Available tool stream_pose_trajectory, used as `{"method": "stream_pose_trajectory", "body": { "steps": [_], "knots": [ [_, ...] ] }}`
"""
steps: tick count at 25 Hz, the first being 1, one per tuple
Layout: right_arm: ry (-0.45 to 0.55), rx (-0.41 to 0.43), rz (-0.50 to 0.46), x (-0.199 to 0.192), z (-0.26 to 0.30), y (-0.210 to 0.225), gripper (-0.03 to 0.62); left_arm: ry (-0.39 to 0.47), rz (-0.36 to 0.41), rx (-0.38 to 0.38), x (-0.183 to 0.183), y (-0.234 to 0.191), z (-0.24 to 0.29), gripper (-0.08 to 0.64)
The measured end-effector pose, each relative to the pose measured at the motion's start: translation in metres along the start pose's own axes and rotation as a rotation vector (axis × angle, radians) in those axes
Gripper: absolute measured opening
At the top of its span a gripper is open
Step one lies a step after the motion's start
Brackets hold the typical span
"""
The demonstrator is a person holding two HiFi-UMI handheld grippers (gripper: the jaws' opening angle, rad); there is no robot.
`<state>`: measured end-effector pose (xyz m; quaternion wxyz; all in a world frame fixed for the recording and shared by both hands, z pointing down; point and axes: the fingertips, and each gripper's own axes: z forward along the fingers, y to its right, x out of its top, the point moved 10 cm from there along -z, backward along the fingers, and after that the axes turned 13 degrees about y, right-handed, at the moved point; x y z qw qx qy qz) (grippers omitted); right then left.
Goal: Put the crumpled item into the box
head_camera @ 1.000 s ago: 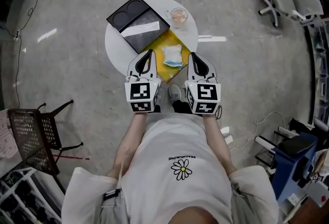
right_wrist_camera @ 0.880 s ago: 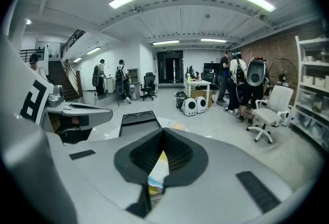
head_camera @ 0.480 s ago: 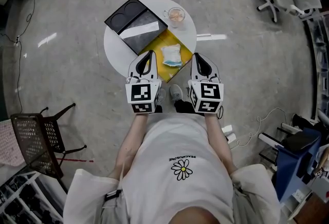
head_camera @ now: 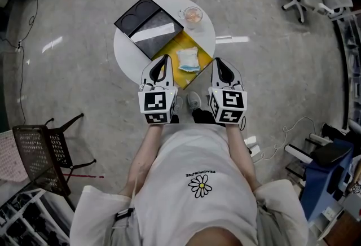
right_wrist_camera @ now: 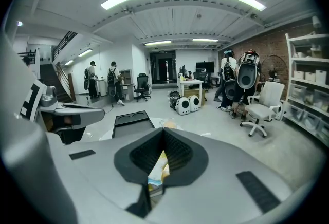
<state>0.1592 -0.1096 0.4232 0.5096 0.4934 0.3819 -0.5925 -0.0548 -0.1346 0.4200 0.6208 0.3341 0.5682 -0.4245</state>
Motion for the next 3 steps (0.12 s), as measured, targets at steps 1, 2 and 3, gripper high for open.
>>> {"method": "stream_pose_trajectory", "body": {
  "steps": [1, 2, 3],
  "knots": [
    [0.0, -0.001, 0.0, -0.0003, -0.0004, 0.0, 0.003, 0.0, 0.0, -0.001, -0.0002, -0.0002, -0.0002, 0.0],
    [0.0, -0.002, 0.001, -0.0006, -0.0006, 0.0001, 0.003, -0.001, 0.0, -0.001, -0.0005, -0.0004, -0.0004, 0.0],
    [0.0, -0.003, 0.001, -0.0008, -0.0009, 0.0001, 0.003, -0.001, 0.001, -0.001, -0.0007, -0.0007, -0.0005, 0.0]
  ]
}}
